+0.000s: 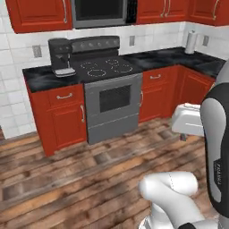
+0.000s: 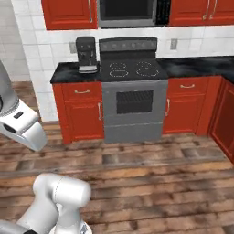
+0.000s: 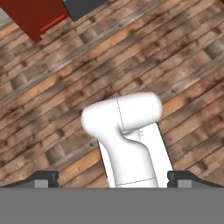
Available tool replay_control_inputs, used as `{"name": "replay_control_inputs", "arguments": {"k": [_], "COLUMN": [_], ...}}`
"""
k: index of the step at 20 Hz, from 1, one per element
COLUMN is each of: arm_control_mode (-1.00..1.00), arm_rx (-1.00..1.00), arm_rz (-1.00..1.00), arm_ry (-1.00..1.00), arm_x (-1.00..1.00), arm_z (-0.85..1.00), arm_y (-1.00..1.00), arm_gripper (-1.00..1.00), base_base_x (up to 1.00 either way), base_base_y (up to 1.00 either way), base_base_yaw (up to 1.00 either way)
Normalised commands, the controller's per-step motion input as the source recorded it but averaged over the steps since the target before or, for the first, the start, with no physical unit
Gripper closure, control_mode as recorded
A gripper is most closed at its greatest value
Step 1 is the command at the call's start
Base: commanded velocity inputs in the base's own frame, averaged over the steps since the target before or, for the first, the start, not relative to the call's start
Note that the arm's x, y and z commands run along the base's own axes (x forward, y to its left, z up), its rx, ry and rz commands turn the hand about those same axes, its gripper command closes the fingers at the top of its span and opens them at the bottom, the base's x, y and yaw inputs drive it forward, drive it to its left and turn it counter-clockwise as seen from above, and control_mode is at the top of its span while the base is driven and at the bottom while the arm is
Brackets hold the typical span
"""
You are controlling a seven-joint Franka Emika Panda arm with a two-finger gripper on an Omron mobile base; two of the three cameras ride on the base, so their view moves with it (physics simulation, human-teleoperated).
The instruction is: Place two dumplings into each of the tupperware containers and then place the containers in the fridge.
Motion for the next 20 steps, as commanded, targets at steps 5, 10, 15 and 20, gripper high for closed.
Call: {"name": "replay_control_inputs", "arguments": {"k": [5, 10, 15, 20], "arm_control_mode": [1.00, 1.00, 1.00, 1.00], "arm_rx": [0.00, 0.00, 0.00, 0.00], "arm_rz": [0.00, 0.00, 0.00, 0.00], "arm_ry": [0.00, 0.00, 0.00, 0.00], "arm_x": [0.00, 0.00, 0.00, 0.00], "arm_z": [0.00, 0.00, 0.00, 0.00], "arm_y": [0.00, 0.00, 0.00, 0.00], "arm_gripper": [-1.00, -1.00, -1.00, -1.00], "base_base_x": [0.52, 1.00, 1.00, 1.00], "base_base_y": [0.29, 0.00, 0.00, 0.13], "base_base_yaw": [0.77, 0.68, 0.49, 0.44]}}
